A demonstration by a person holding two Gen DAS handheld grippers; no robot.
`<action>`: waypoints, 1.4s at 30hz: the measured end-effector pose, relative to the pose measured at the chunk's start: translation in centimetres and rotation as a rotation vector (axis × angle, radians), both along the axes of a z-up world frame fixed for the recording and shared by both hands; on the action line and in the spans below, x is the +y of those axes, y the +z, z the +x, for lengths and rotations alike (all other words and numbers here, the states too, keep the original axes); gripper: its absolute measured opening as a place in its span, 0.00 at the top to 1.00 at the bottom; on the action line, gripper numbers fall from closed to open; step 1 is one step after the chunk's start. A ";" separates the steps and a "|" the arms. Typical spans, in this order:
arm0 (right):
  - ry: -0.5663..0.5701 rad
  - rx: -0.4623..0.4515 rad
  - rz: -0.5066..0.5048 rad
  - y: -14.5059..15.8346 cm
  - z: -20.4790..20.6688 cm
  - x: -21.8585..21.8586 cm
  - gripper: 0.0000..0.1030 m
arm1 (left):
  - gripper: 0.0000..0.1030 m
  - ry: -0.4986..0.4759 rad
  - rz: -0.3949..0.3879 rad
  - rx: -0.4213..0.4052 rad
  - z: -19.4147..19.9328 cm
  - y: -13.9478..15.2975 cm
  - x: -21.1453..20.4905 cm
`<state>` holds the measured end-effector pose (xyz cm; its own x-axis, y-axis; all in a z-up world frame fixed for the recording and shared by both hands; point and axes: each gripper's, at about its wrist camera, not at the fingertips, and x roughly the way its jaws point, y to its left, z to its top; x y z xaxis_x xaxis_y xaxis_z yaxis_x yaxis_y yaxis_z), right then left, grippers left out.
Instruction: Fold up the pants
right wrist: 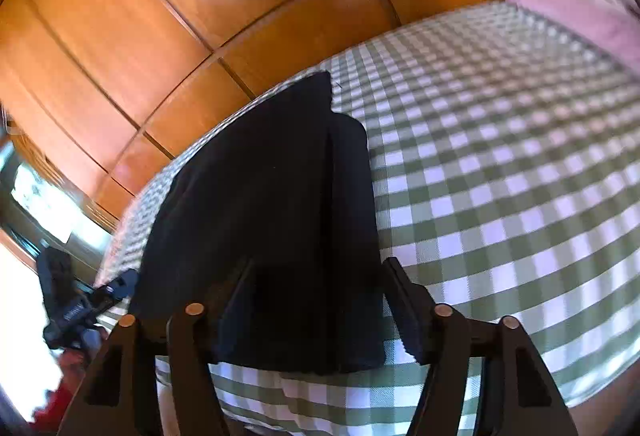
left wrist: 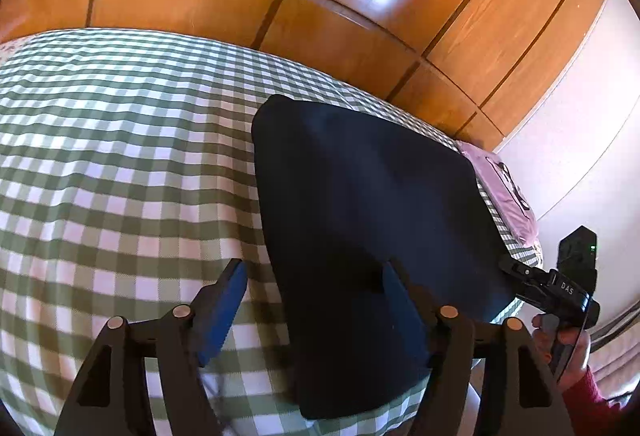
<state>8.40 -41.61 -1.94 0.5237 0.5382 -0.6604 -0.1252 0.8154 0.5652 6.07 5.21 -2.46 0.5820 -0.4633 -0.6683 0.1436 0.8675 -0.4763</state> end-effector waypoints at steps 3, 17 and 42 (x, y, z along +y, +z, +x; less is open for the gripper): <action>0.009 0.047 0.071 -1.1 1.2 -0.4 0.30 | 0.27 -0.032 -0.027 0.019 0.8 -0.4 -0.3; 0.067 0.114 0.158 -2.5 4.9 1.2 0.28 | 0.25 -0.123 0.041 0.032 2.0 -0.6 -2.7; 0.124 0.079 0.165 -3.2 5.3 1.5 0.29 | 0.06 -0.190 0.073 0.042 3.2 -1.8 -5.6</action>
<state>13.71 -40.11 -5.10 0.3973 0.6993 -0.5943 -0.1688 0.6922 0.7017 9.23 -0.44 -4.30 0.4598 -0.5111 -0.7262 0.2891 0.8593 -0.4218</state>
